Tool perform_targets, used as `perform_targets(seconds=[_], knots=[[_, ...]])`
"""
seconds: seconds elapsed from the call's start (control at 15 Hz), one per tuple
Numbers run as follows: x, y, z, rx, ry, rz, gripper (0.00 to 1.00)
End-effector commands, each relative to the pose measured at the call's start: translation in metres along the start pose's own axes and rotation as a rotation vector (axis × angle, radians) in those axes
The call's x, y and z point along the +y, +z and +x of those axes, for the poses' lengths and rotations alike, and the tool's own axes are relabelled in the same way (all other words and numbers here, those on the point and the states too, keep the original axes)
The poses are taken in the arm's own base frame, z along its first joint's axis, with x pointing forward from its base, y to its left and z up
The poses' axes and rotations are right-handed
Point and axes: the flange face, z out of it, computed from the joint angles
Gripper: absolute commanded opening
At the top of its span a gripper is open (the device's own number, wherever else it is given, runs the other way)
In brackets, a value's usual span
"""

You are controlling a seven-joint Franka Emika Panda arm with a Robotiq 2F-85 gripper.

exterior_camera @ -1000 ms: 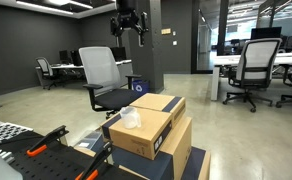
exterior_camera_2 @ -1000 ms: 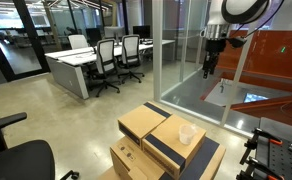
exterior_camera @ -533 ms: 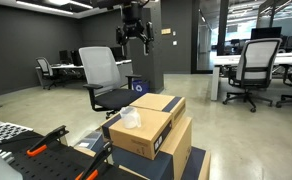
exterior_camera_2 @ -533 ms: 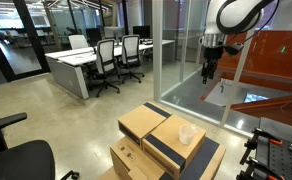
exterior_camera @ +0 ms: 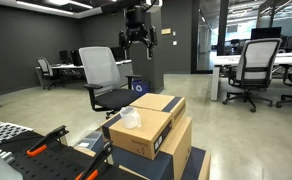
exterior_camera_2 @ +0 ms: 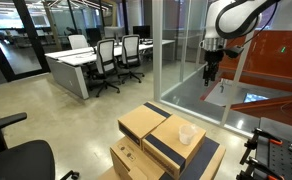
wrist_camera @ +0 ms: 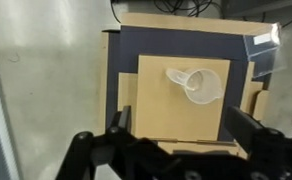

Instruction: Twist the water jug around

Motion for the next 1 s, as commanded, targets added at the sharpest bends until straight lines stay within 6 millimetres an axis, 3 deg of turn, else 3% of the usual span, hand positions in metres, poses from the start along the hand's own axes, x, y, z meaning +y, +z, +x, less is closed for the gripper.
perform_targets(seconds=[0.0,0.93], knots=[[0.006,0.005,-0.003,-0.009,0.007,-0.020,1.00],[0.013,0.024,-0.018,-0.052,-0.016,-0.055,1.00]])
